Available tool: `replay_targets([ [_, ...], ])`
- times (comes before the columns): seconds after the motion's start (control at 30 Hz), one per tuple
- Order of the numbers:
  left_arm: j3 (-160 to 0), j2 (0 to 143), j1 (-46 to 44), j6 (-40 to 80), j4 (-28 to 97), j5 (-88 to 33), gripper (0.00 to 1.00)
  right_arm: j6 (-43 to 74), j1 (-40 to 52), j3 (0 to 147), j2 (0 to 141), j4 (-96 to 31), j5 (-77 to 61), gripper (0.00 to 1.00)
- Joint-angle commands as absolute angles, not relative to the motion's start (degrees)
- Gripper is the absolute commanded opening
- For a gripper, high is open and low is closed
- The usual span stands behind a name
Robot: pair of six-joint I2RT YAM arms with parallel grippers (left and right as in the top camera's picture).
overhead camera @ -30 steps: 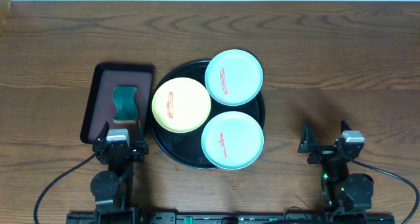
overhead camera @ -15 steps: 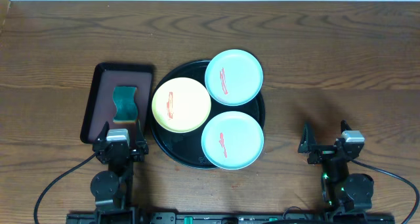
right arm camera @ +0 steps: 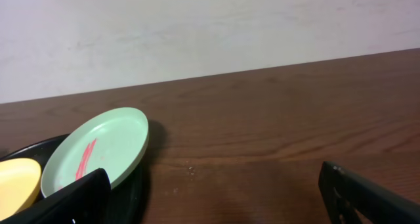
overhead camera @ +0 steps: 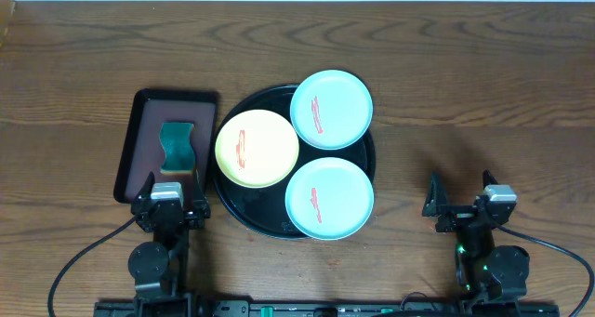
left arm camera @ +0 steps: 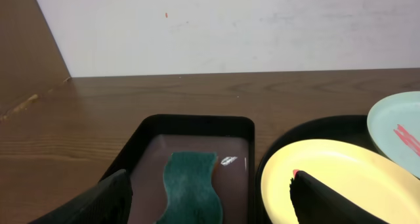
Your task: Clean dirty plates on tray and stack at the side
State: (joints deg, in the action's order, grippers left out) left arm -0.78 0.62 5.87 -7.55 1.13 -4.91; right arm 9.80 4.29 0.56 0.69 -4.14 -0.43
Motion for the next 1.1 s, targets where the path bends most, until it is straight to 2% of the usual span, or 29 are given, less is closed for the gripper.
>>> replay_targets([
  [0.0, -0.2, 0.3, 5.7, -8.1, 3.6, -5.3, 0.77, 9.6, 3.7, 0.3, 0.4, -4.0, -0.3, 0.99],
  [0.23, -0.2, 0.8, 5.7, -8.0, 3.6, -5.3, 0.78, 9.6, 3.7, 0.3, 0.4, -3.9, -1.1, 0.99],
  [0.7, -2.0, 2.2, 5.7, 0.4, 3.7, -5.3, 0.78, 9.6, 3.7, 0.7, 0.4, 0.6, -2.6, 0.99],
  [1.07, -9.0, 11.6, 5.7, 3.8, 4.1, -5.3, 0.77, 9.8, 3.7, 3.3, 0.7, 0.4, -5.0, 0.99],
])
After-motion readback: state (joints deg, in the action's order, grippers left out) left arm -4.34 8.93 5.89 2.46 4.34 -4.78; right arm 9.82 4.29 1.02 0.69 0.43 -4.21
